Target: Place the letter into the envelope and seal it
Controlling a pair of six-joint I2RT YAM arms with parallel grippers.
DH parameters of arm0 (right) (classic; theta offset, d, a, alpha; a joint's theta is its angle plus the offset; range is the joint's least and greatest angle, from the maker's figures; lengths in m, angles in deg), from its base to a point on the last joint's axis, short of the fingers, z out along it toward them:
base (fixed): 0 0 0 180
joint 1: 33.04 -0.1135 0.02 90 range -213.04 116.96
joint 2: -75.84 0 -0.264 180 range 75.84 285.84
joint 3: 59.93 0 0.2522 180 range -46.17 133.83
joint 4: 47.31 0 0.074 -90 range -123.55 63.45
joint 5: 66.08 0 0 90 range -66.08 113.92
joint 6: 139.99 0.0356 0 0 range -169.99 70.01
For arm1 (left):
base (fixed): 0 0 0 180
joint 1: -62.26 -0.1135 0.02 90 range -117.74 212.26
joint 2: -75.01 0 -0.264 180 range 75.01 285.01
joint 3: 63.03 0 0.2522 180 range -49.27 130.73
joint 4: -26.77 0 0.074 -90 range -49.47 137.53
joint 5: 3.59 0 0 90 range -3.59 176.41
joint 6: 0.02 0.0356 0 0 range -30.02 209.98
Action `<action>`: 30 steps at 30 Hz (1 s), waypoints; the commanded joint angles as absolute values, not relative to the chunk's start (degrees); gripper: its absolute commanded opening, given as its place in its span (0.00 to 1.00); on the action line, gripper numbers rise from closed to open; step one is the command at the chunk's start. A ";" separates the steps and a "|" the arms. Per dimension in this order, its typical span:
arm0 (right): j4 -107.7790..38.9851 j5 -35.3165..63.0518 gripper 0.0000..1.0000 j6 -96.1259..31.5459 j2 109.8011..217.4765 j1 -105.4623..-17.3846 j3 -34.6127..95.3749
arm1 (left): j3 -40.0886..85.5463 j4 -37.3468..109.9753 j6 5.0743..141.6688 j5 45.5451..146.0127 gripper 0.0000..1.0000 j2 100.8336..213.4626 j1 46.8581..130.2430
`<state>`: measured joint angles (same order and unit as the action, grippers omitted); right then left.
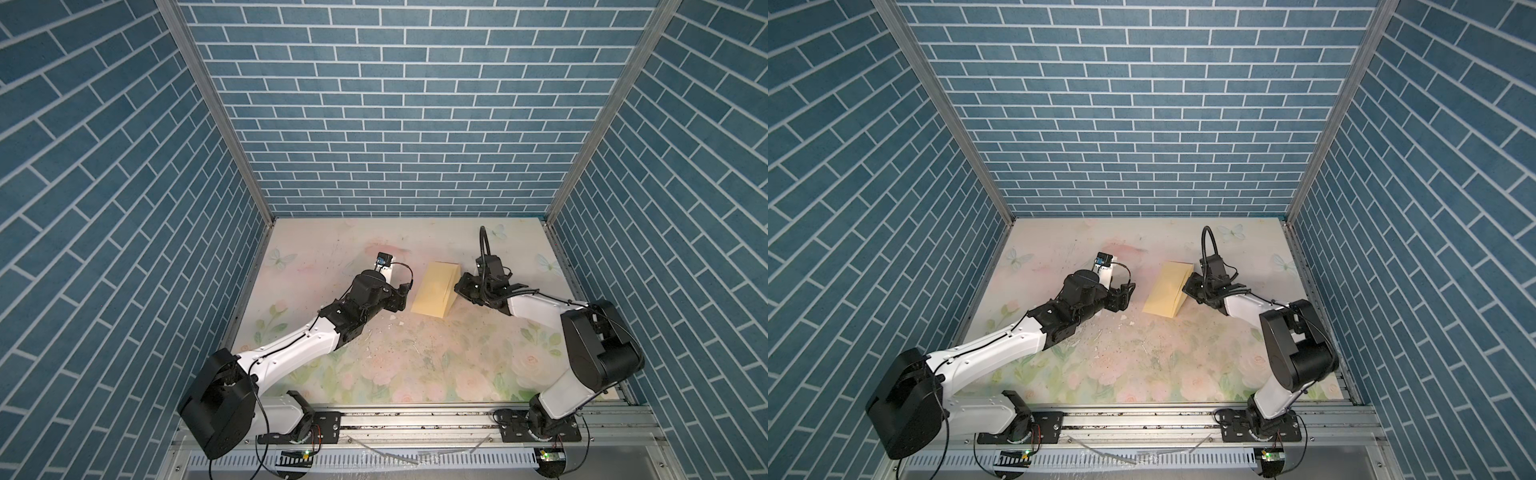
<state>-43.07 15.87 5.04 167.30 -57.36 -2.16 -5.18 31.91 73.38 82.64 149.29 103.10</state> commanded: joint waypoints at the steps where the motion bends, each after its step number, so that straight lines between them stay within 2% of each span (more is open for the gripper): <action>1: -57.20 26.04 0.09 21.48 164.00 -59.46 -8.42 | -4.68 30.43 74.66 84.37 0.79 150.17 102.95; 2: -57.47 26.75 0.20 22.04 163.39 -60.18 -9.06 | -4.32 30.56 74.66 84.75 0.78 150.39 102.95; 3: -57.01 27.15 0.38 22.22 162.55 -60.78 -9.48 | -3.95 30.81 74.64 85.11 0.78 150.71 103.02; 6: -54.46 25.97 0.62 18.43 160.27 -60.90 -9.63 | -2.59 31.56 75.46 86.74 0.77 151.82 103.26; 9: -46.67 29.61 0.73 11.05 155.46 -60.71 -9.61 | -1.11 31.65 77.53 88.65 0.76 153.00 104.15; 13: -35.10 33.71 0.79 -0.80 148.73 -58.30 -7.94 | 2.97 33.25 81.93 88.79 0.76 156.38 107.17; 15: -29.46 34.61 0.91 -7.79 146.31 -56.57 -6.07 | 6.46 35.07 84.70 88.63 0.76 159.41 109.41; 21: -18.32 37.85 0.93 -18.94 143.92 -51.69 -2.14 | 17.89 38.41 87.55 86.73 0.77 171.67 114.96; 30: -18.40 32.71 0.93 -20.37 139.55 -41.05 -6.24 | 36.39 47.71 85.63 76.83 0.74 191.44 119.04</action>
